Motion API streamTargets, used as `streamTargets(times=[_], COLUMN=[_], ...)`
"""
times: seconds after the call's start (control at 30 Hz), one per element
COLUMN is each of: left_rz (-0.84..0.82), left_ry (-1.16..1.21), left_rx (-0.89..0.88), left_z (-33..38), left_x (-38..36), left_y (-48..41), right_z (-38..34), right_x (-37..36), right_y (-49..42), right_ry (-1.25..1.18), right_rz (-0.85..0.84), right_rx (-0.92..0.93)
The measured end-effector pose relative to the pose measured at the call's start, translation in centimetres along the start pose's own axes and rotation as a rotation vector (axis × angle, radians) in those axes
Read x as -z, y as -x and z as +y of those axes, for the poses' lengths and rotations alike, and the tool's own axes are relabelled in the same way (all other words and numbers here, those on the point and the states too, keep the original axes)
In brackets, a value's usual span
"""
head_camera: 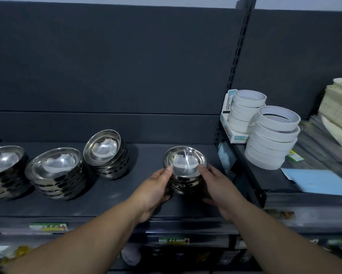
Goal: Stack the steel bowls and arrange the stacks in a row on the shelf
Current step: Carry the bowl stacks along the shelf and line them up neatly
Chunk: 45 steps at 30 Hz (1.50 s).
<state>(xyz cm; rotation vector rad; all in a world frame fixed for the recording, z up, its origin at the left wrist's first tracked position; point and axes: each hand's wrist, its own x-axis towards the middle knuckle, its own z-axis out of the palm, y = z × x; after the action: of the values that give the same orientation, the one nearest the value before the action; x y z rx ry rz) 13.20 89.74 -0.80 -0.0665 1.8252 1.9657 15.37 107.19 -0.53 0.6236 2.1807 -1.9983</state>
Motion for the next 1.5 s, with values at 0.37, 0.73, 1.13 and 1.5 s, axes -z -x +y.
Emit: streamTargets(times=[0.37, 0.73, 1.13, 1.5], left_rz=[0.106, 0.142, 0.177, 0.181], left_ry=[-0.217, -0.245, -0.269, -0.262], left_rx=[-0.15, -0.137, -0.136, -0.157], left_z=[1.0, 1.1, 1.3, 1.4], left_x=[-1.5, -1.2, -1.9, -1.7], left_y=[0.6, -0.1, 0.4, 0.7], right_z=[0.3, -1.2, -1.0, -1.0], right_x=[0.8, 0.8, 0.7, 0.5], right_y=[0.0, 0.1, 0.3, 0.9], right_ry=[0.12, 0.204, 0.255, 0.226], right_rz=[0.006, 0.033, 0.059, 0.075], right_rx=[0.144, 0.187, 0.188, 0.216])
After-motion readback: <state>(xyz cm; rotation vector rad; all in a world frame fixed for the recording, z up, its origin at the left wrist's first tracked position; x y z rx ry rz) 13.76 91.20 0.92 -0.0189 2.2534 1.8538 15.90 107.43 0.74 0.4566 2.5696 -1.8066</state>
